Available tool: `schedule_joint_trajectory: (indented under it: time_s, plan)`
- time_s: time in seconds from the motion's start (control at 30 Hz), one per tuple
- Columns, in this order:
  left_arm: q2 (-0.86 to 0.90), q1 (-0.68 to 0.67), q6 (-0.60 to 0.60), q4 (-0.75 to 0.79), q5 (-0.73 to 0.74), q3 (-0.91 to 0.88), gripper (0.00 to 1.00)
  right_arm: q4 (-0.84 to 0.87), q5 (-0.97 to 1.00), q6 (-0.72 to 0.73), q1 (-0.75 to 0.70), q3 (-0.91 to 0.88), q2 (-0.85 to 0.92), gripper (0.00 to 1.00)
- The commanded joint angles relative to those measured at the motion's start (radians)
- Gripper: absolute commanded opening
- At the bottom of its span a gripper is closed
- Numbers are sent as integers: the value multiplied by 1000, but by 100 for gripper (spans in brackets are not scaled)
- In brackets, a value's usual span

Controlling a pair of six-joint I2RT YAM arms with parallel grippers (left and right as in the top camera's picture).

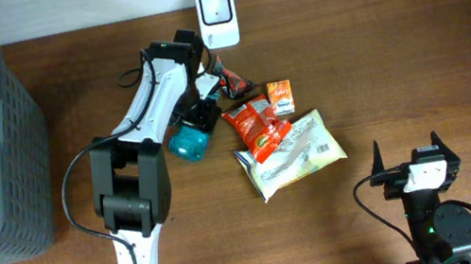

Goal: Scan the item barcode
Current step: 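Carry the Listerine bottle near the scanner and set it on the table, then withdraw the left gripper back toward the basket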

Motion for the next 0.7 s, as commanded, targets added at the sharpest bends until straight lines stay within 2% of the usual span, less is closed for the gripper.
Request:
schedule_joint_trajectory:
  time_s: [0.0,0.07,0.23,0.53,0.67]
  plan:
    - [8,3,-3,-9,11,-10,87,-3,9,-6,8,-9,-6,98]
    - [7,3,-3,-30,11,-3,93,-3,9,-7,8,-9,-6,98]
    - [6,3,-3,-131,11,106,99,-3,9,-6,8,-9,-6,98]
    - [6,4,-3,-230,11,433,99,-3,9,-6,8,-9,-6,98]
    - [6,26,-3,-223,11,479,99,-3,9,-6,8,-9,-6,98]
